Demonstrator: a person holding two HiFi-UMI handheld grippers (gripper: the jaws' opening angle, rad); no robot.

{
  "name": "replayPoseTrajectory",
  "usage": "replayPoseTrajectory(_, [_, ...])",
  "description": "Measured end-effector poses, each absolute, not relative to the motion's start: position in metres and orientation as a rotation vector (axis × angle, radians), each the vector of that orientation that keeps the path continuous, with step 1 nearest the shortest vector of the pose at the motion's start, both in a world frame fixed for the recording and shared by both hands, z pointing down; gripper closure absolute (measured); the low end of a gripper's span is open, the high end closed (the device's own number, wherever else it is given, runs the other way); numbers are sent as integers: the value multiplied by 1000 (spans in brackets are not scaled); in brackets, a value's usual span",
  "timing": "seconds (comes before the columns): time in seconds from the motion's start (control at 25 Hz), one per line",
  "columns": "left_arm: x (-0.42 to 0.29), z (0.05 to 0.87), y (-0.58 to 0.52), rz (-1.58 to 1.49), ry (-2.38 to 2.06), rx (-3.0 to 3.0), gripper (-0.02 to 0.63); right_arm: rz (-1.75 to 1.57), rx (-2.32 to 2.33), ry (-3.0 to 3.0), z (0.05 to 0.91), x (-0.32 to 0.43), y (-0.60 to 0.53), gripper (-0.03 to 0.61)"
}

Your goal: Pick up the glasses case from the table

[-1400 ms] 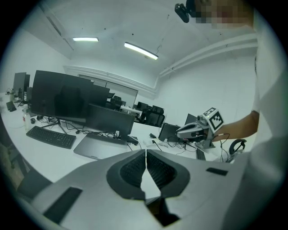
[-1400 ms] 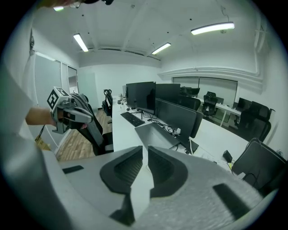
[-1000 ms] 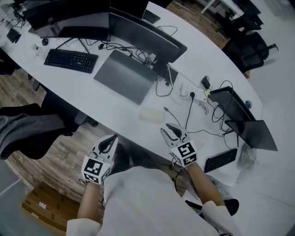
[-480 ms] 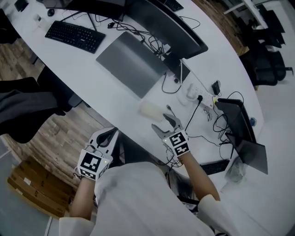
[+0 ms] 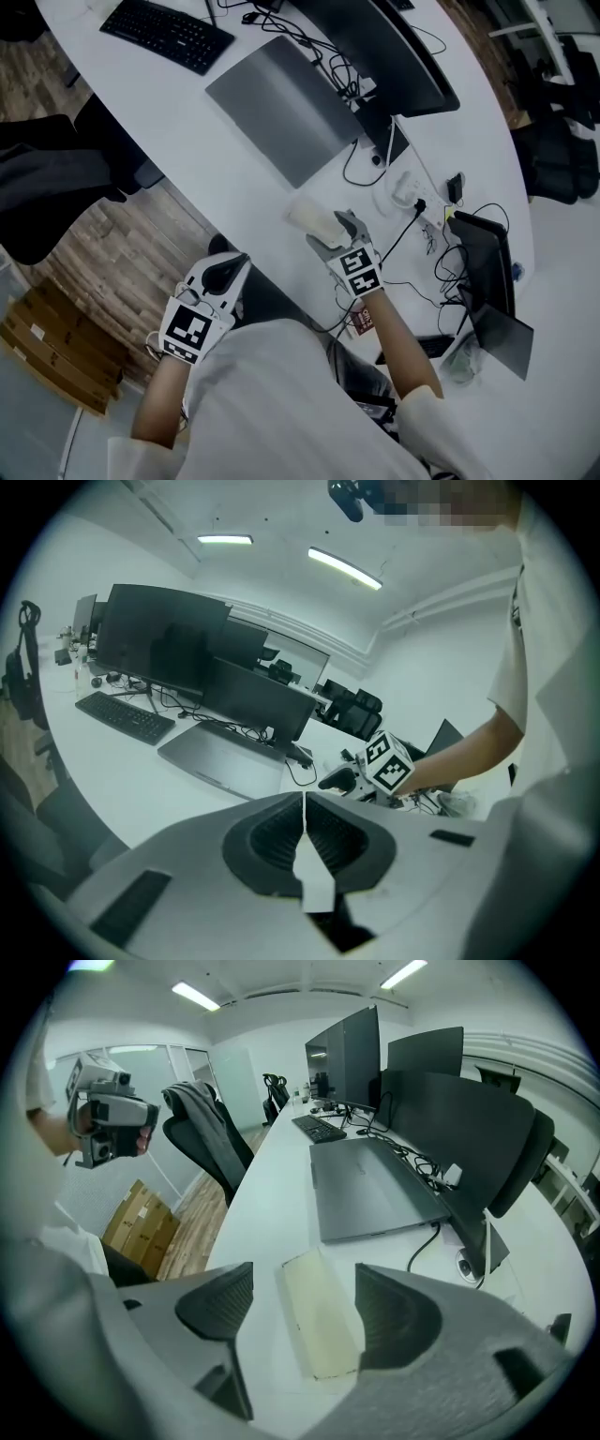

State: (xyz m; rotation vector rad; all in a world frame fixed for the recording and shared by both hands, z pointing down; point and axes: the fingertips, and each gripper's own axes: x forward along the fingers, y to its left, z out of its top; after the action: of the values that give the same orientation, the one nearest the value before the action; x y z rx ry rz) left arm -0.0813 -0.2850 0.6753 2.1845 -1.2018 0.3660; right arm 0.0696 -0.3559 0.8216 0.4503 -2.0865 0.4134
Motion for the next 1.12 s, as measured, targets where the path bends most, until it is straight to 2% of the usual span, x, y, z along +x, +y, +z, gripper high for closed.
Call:
replayPoseTrajectory(0.52, [-78, 703, -292, 371, -1197, 2117, 603, 325, 238, -1970, 888, 64, -359, 206])
replayPoseTrajectory(1.12, [-95, 719, -282, 383, -1268, 2032, 603, 184, 110, -1864, 932, 72, -354, 207])
